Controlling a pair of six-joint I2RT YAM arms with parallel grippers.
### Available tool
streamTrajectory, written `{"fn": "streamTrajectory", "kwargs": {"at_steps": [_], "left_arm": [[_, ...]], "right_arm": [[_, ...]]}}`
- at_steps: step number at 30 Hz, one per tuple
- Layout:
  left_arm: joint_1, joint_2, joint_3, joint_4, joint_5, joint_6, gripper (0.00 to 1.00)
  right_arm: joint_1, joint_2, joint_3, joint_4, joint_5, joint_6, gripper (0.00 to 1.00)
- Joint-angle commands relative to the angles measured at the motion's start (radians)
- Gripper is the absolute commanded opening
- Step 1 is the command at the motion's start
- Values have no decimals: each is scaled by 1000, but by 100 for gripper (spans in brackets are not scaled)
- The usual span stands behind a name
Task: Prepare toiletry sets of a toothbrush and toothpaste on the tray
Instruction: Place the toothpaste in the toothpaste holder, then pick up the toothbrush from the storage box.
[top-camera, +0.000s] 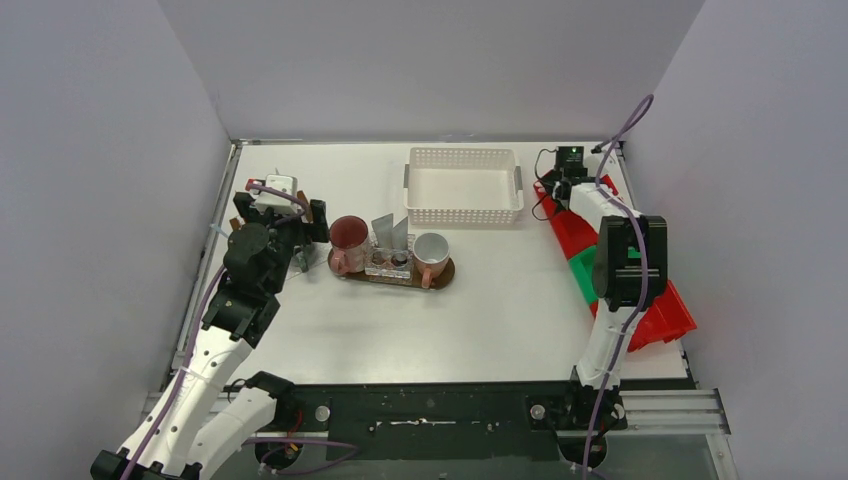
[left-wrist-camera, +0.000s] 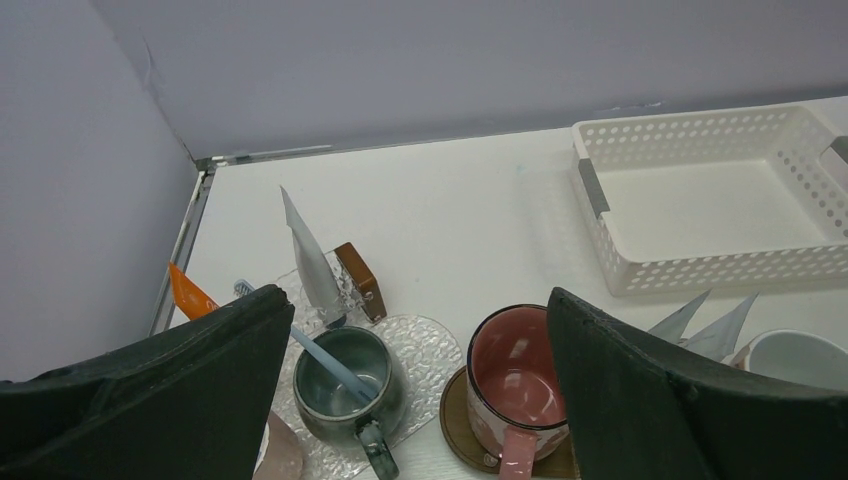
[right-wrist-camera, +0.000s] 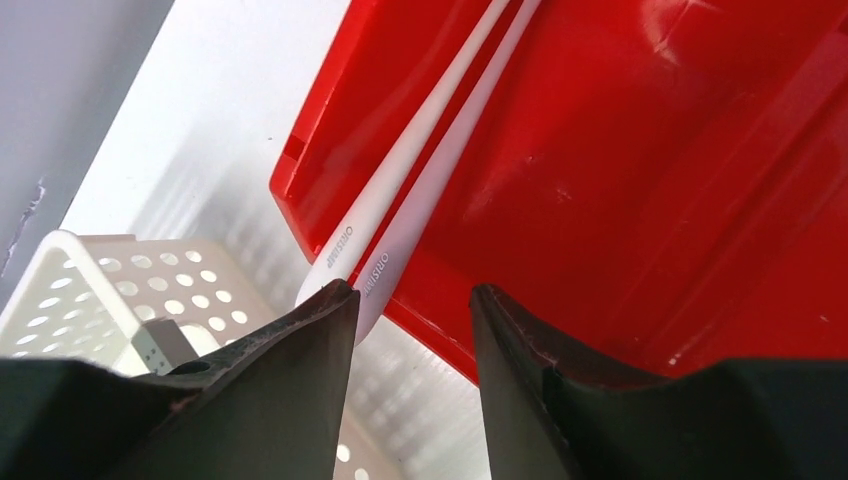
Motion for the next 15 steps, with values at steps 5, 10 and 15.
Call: {"fn": "streamTrajectory", "kwargs": {"at_steps": [5, 10, 15], "left_arm": [[7, -20, -8, 61, -12, 15, 96], [7, -19, -9, 65, -15, 17, 96], [8, -19, -11, 67, -13, 18, 95]], "right_arm": [[-10, 63, 62, 12, -7, 71, 45], [-14, 93, 72, 15, -29, 82, 43], [-15, 110, 65, 24, -44, 111, 43]]}}
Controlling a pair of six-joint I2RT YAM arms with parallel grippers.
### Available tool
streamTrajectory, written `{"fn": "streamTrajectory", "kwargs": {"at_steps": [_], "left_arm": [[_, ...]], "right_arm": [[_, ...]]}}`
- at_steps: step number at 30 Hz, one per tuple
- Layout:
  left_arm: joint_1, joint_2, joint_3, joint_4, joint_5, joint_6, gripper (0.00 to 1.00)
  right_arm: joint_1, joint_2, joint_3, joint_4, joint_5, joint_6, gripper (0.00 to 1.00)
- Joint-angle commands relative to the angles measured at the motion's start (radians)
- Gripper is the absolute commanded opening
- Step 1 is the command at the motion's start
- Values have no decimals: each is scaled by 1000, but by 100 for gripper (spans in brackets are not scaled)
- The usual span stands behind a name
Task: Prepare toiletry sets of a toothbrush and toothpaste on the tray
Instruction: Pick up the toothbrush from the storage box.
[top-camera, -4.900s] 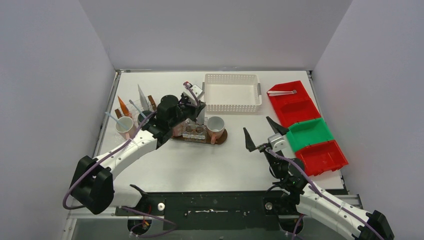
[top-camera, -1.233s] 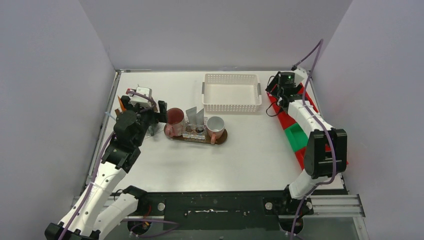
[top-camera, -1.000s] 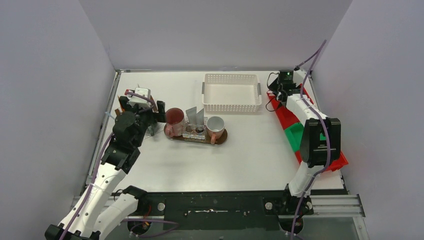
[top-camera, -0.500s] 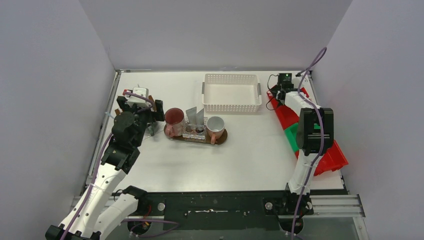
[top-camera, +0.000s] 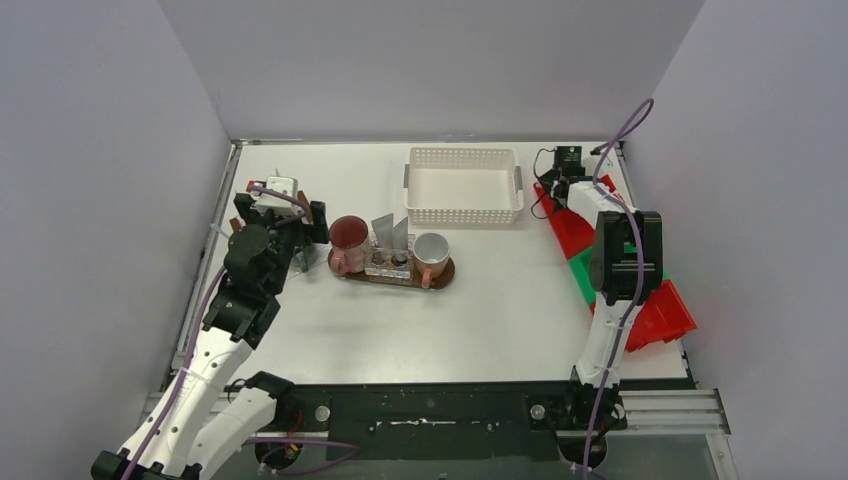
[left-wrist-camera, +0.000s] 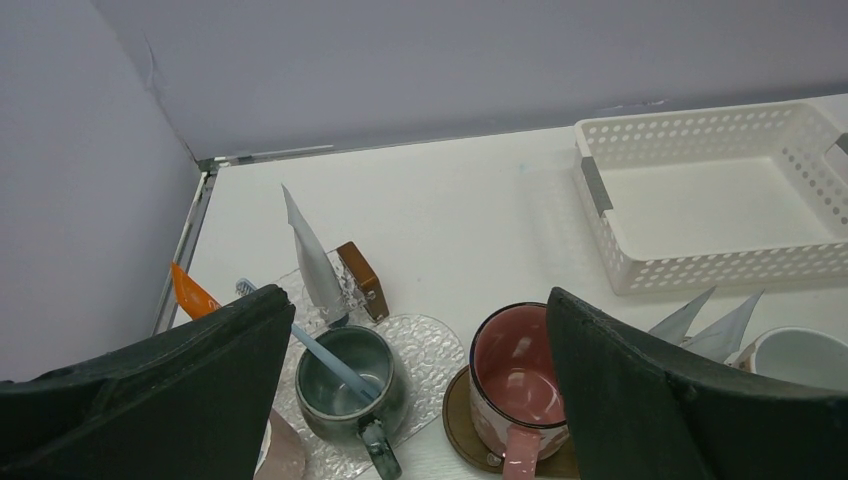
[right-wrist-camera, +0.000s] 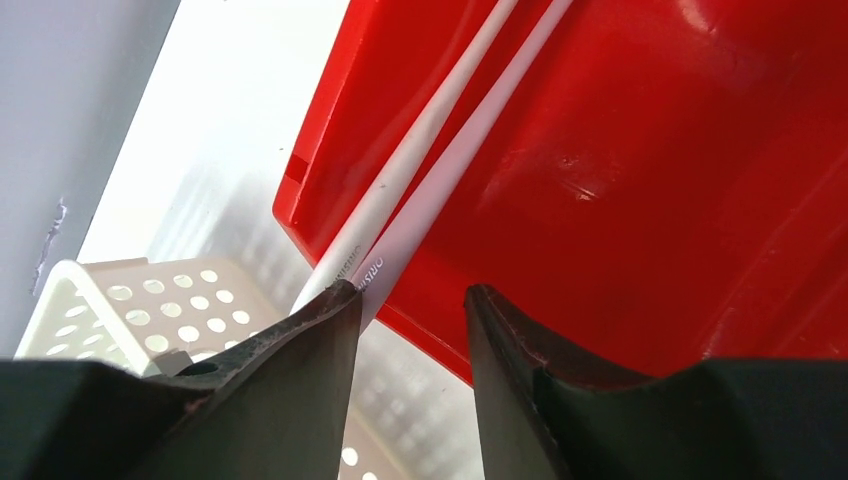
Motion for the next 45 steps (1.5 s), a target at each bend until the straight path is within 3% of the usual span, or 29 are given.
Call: {"fn": "streamTrajectory", "kwargs": {"at_steps": [1, 18, 28, 37, 39, 45], "left_arm": [[8, -14, 1, 58, -12, 10, 95], [8, -14, -4, 62, -8, 8, 95], [8, -18, -6, 66, -7, 7, 94], [8, -22, -7, 66, -11, 7, 94], [8, -23, -5, 66, -12, 8, 94], [9, -26, -6, 66, -14, 8, 94]], "right_arm": [[-9, 36, 14, 27, -17, 40, 43], [-55, 50, -15, 39, -51, 74, 51], [-58, -40, -135, 57, -81, 45, 34], [-63, -126, -168, 83, -119, 31, 27], [-62, -140, -161, 83, -110, 24, 29], [-66, -138, -125, 65, -72, 17, 47]]}}
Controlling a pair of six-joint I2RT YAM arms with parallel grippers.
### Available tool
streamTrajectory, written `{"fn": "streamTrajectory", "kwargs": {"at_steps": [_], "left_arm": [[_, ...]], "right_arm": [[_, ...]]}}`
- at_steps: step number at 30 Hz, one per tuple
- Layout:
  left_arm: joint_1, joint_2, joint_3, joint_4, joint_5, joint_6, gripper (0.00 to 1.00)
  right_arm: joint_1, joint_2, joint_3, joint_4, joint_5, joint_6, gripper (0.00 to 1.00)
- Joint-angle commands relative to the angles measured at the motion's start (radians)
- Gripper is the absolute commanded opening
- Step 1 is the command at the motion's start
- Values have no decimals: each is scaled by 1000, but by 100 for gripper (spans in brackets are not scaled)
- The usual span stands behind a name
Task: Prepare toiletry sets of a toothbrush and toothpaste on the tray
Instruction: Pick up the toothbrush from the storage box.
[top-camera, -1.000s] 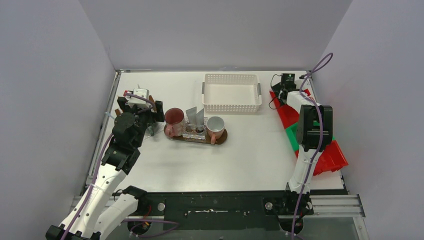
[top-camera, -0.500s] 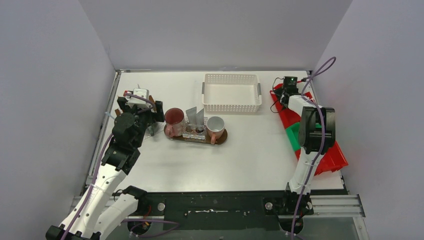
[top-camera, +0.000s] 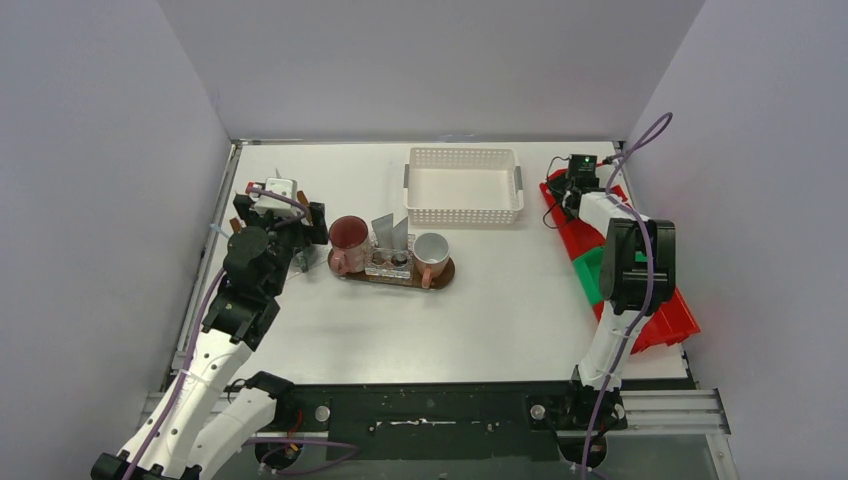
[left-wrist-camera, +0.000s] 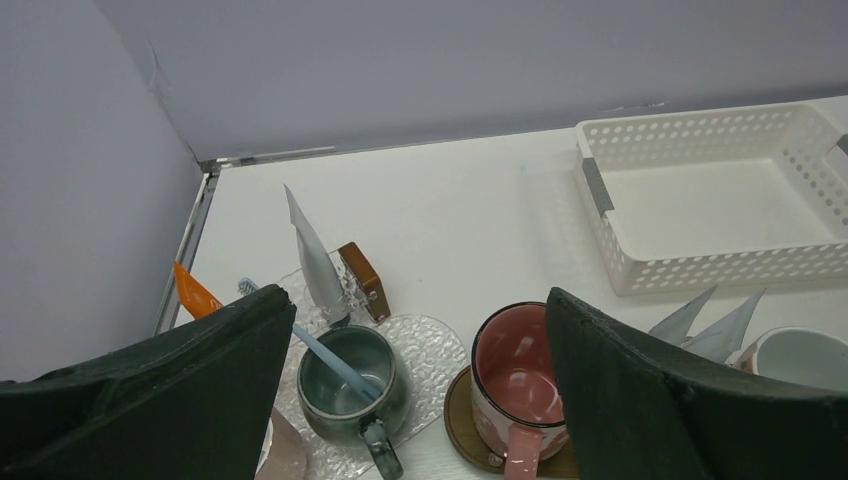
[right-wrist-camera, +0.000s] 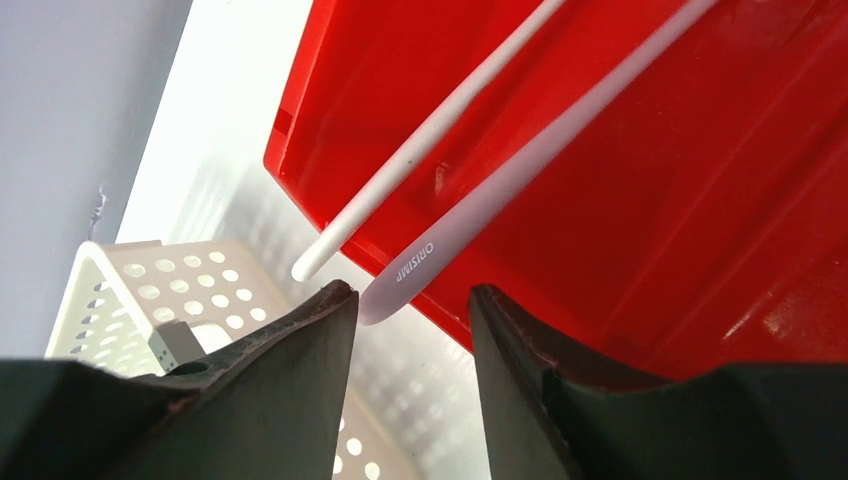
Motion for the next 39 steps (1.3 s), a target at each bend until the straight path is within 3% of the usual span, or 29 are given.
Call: {"fn": "streamTrajectory", "kwargs": {"at_steps": [1, 26, 39], "left_arm": [[9, -16, 2, 61, -13, 6, 94], [15, -13, 2, 64, -12, 7, 94], [18, -14, -1, 63, -12, 7, 94]], "right_arm": [[-7, -42, 32, -40, 37, -13, 48], [-13, 124, 131, -59, 31, 43, 43], [-21, 55, 81, -40, 0, 68, 19]]}}
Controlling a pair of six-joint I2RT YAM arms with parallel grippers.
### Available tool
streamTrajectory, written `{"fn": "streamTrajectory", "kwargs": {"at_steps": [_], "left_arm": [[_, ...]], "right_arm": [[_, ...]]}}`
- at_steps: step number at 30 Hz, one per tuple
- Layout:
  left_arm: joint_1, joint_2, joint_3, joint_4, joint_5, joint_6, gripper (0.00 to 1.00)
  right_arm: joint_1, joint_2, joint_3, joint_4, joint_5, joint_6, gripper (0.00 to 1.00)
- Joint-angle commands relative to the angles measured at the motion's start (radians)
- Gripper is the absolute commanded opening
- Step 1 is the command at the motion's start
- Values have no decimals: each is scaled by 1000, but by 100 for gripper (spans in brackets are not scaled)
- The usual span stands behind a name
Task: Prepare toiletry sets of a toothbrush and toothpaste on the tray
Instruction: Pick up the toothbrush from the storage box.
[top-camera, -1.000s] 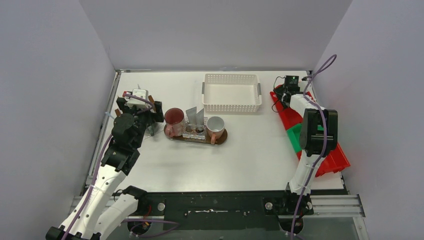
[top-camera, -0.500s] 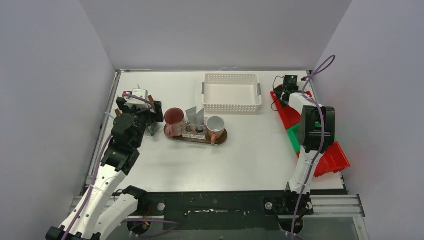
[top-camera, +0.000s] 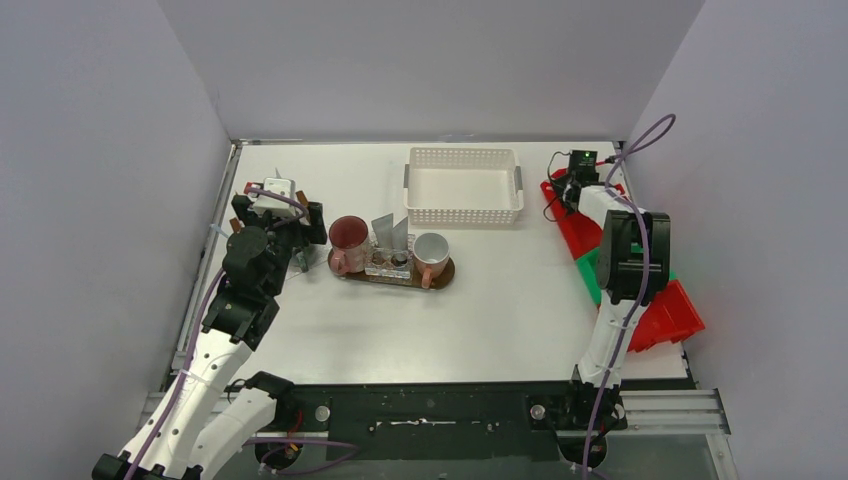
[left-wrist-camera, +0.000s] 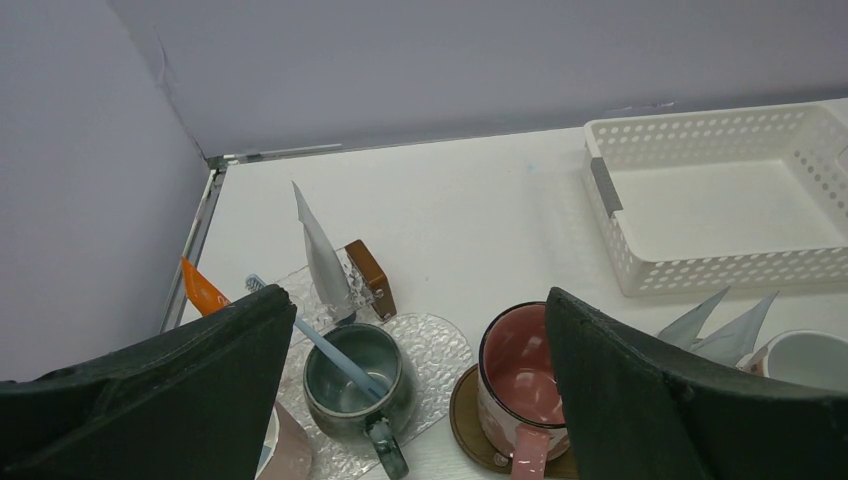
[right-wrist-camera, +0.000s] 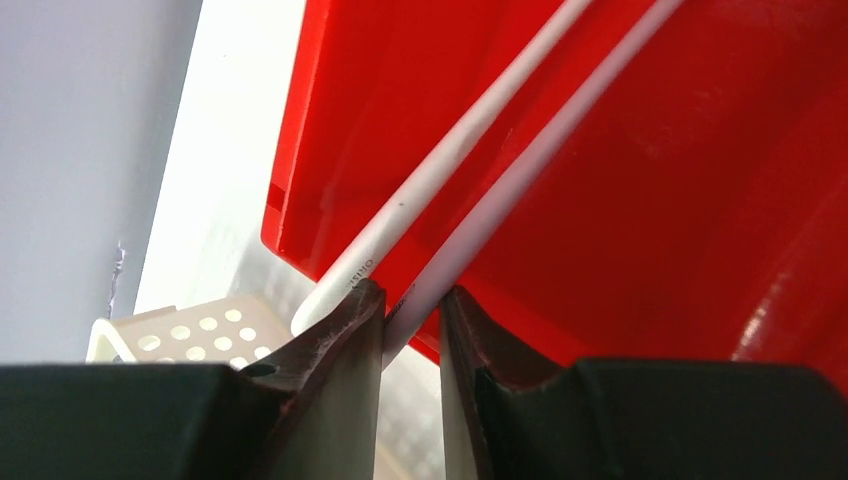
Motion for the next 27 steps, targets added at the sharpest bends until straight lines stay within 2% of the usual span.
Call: {"fn": "streamTrajectory", "kwargs": {"at_steps": [1, 15, 27], "left_arm": [[6, -13, 4, 63, -9, 7, 94], [10, -21, -1, 69, -9, 3, 93], [13, -29, -3, 77, 16, -11, 92]], "right_arm": [[-11, -62, -45, -6, -9, 7, 18], [-16, -182, -102, 1, -1, 84, 0], [-16, -317, -212, 34, -21, 83, 0]]}}
